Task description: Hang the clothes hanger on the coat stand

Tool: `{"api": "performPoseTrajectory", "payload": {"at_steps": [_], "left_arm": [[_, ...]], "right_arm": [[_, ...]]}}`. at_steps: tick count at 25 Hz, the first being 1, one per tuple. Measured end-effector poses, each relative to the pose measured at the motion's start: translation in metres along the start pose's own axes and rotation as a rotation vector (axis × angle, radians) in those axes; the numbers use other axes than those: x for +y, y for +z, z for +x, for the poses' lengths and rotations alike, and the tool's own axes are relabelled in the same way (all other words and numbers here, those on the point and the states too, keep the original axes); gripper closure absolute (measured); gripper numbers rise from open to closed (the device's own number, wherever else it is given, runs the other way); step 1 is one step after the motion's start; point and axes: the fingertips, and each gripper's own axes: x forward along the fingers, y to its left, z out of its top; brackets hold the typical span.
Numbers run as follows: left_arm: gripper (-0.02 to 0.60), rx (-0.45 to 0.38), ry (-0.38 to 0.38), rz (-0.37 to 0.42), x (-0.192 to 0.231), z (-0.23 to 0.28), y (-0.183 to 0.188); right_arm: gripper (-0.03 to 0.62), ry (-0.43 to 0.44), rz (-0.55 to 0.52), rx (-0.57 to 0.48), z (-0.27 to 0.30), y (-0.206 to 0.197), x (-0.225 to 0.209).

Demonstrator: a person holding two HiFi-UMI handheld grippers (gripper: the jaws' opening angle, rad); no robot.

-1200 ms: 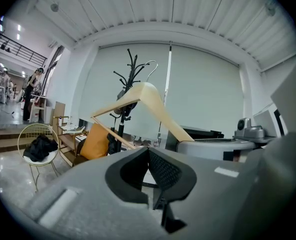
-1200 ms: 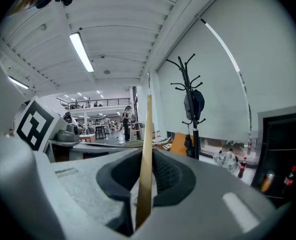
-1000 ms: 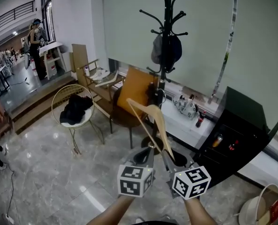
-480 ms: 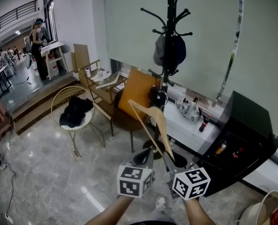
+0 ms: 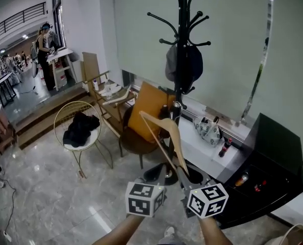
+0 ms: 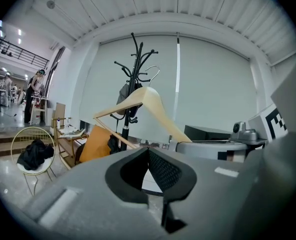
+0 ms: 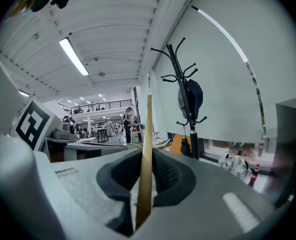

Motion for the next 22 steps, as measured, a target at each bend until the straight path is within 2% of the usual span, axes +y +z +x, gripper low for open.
{"api": "performPoseTrajectory", "payload": {"at_steps": [13, 22], "left_arm": [[0.577, -0.034, 0.079, 0.014, 0.008, 0.095, 0.047], [0.578, -0.047, 0.122, 0.008, 0.021, 0.118, 0.073]], "right_arm": [[0.54, 0.109, -0.049, -0.008, 0.058, 0.053, -0.076], [0.54, 0.178, -0.053, -0.025, 0.085, 0.082, -0.095]]}}
